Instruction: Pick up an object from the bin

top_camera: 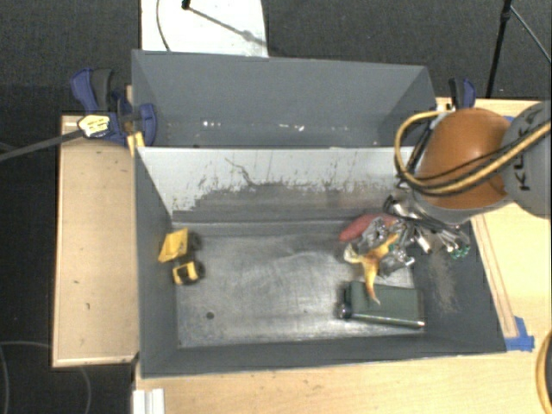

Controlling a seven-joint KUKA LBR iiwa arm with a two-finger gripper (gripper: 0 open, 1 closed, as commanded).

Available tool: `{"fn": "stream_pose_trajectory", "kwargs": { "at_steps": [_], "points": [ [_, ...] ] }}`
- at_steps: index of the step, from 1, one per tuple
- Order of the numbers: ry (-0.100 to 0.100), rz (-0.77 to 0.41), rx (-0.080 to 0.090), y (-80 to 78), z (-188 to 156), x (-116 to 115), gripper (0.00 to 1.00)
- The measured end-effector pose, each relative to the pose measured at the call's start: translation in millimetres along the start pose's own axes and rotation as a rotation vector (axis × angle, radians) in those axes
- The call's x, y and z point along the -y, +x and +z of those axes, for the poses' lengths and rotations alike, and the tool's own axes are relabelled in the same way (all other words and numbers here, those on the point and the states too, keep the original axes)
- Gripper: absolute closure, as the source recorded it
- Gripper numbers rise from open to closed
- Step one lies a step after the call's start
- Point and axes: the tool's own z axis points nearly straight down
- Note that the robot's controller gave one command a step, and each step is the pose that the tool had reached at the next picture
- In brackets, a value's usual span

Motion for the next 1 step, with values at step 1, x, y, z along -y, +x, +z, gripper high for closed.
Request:
{"fn": "stream_pose_trajectory", "kwargs": {
  "at_steps": [1],
  "points": [
    [-0.005,0.024,-0.007,3.6,-34.1,-3.9,1.0]
  ]
}}
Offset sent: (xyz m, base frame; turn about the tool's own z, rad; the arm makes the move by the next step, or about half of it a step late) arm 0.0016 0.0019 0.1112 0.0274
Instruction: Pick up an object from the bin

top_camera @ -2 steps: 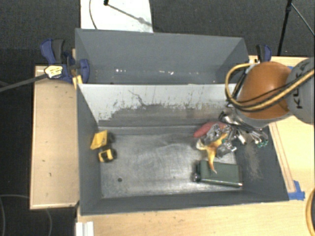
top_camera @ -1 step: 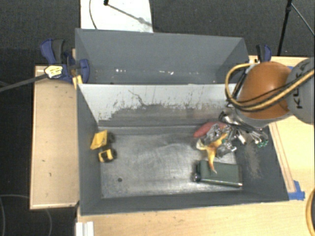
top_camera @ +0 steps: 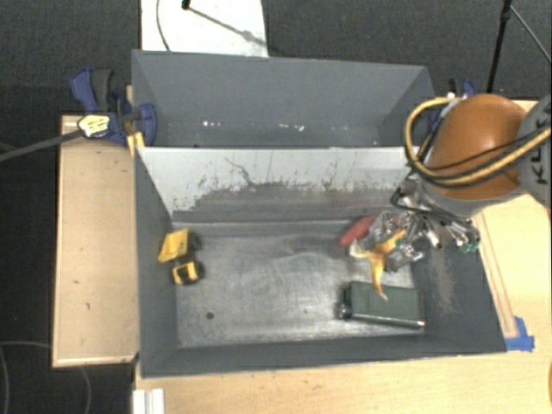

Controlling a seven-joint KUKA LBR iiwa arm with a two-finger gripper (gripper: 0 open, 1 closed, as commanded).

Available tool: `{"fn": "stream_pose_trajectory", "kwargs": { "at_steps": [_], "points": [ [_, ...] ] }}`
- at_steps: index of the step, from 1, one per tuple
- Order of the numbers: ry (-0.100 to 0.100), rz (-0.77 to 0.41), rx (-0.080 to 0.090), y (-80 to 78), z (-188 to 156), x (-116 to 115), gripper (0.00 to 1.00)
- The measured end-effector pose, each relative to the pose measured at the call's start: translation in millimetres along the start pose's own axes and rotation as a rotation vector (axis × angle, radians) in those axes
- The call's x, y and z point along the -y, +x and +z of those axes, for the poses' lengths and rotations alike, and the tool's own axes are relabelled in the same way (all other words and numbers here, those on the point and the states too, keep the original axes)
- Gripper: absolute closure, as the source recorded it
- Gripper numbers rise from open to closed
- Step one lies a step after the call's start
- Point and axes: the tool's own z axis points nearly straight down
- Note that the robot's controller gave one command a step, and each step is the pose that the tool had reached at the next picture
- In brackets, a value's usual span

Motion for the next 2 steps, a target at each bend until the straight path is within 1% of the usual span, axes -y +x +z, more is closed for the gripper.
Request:
{"fn": "stream_pose_trajectory", "kwargs": {
  "at_steps": [1,2],
  "points": [
    [0.002,0.007,0.003,-4.2,-59.8,1.4,1.0],
    [0.006,0.011,0.009,-5.1,-107.0,2.6,1.0]
  ]
}}
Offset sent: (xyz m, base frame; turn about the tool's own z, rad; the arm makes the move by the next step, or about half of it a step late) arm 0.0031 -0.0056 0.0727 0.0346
